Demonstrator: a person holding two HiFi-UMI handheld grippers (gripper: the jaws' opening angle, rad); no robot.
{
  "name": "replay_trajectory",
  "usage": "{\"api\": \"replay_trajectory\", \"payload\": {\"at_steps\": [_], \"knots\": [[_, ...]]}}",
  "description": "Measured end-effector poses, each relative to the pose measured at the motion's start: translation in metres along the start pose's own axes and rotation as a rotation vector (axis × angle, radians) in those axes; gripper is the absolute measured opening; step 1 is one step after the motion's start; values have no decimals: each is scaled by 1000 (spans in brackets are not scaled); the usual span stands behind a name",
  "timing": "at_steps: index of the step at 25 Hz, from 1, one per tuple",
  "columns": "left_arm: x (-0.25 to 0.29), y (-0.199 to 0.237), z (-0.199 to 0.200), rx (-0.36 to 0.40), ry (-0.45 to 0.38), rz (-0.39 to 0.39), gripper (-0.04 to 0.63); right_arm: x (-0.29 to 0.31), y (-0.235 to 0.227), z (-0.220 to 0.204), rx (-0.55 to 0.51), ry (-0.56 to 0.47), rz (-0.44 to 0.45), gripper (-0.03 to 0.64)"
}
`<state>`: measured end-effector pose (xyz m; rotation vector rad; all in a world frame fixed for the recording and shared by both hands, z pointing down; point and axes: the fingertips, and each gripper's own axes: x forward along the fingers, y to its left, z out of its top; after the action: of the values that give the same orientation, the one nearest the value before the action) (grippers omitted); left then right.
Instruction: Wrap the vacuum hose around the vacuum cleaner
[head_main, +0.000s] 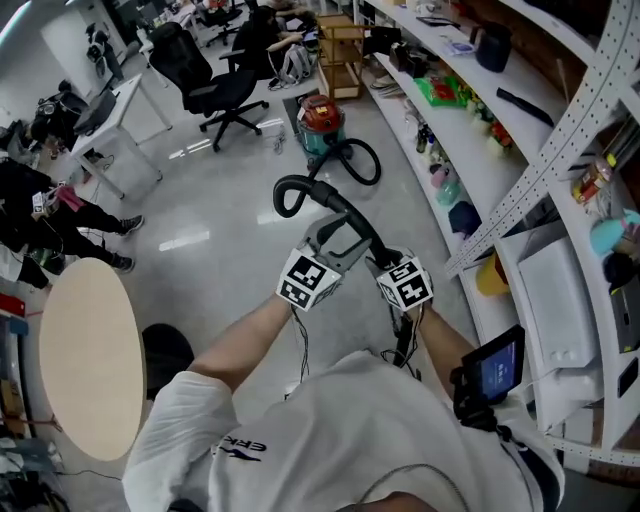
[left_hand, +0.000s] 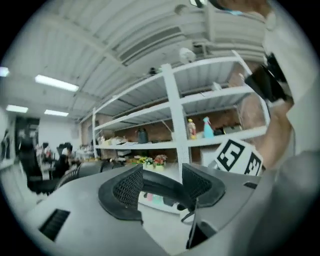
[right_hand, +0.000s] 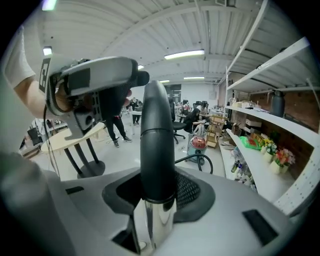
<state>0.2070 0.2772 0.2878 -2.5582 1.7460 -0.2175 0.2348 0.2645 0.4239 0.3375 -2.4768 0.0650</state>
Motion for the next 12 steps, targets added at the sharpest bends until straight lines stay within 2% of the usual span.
{"api": "replay_trajectory", "payload": {"at_steps": [3, 5, 8, 12], "knots": [[1, 31, -10, -347, -68, 124, 241, 8, -18, 4, 10, -1, -7, 150], [9, 48, -23, -488, -67, 161, 241, 11, -30, 7, 11, -6, -7, 149], [28, 59, -30, -568, -51, 147, 241, 15, -39, 12, 10, -14, 4, 149], [51, 68, -24, -583, -54, 109, 241, 20, -50, 18, 13, -25, 6, 149]]}}
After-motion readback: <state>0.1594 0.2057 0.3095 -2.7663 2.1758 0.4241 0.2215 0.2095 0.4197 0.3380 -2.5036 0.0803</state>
